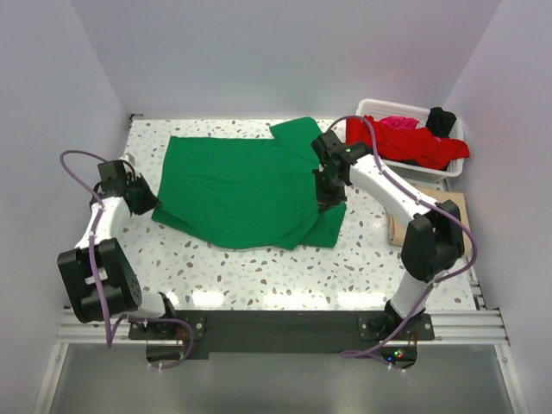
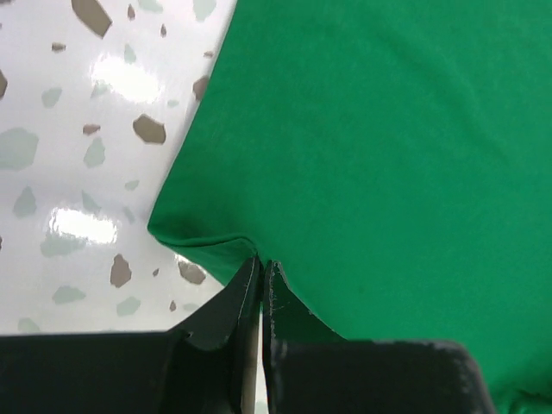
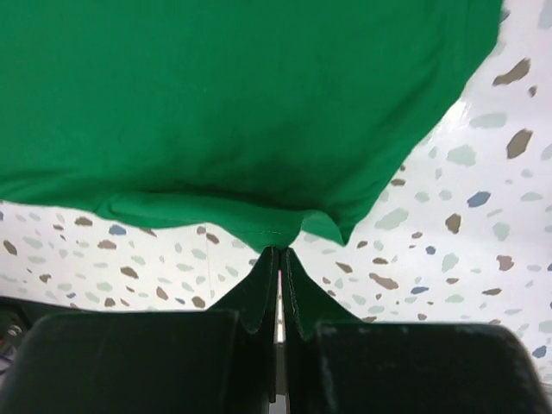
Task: Fold and stack the t-shirts
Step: Fold the tshirt
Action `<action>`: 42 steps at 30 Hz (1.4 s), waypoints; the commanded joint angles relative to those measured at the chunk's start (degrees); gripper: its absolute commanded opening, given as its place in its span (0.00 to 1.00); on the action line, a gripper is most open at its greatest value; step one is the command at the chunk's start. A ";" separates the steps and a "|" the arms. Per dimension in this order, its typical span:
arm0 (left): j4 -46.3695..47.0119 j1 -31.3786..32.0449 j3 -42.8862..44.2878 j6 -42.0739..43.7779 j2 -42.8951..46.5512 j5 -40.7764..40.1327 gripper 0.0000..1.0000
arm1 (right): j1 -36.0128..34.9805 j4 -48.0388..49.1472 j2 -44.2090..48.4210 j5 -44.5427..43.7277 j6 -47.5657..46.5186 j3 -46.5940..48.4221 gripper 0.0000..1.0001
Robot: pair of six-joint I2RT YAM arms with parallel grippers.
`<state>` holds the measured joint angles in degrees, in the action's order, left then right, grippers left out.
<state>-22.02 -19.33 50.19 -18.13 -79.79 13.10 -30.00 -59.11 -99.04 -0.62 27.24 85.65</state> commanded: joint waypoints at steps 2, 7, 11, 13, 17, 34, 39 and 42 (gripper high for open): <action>1.45 0.87 6.57 -1.47 -3.44 0.43 0.00 | 3.45 -0.83 -3.60 -1.22 -4.21 7.15 0.00; 1.72 1.31 12.46 -2.17 -9.14 0.96 0.00 | 6.35 -2.32 -9.05 -1.05 -6.59 14.36 0.00; 2.42 1.93 15.54 -2.87 -12.49 1.05 0.00 | 8.37 -3.99 -14.32 -0.96 -7.64 22.70 0.00; 2.68 2.10 16.95 -3.14 -14.33 1.22 0.00 | 9.52 -5.30 -15.82 -1.05 -7.99 25.26 0.00; 2.95 2.98 19.23 -3.40 -17.15 0.70 0.00 | 10.92 -6.45 -18.64 -0.78 -8.96 30.44 0.00; 6.82 3.16 21.70 -5.42 -17.85 -4.06 0.00 | 14.44 -7.60 -23.82 -0.34 -10.37 35.64 0.00; 7.42 3.16 23.28 -6.30 -21.10 -2.29 0.00 | 14.62 -7.95 -26.02 -0.17 -10.90 37.57 0.00; 7.17 3.25 24.95 -6.13 -23.04 -2.29 0.00 | 14.62 -8.04 -27.78 0.18 -11.16 39.51 0.00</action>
<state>-17.37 -16.34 71.70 -23.49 -101.08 10.26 -15.68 -66.50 -125.36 -0.54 17.39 121.71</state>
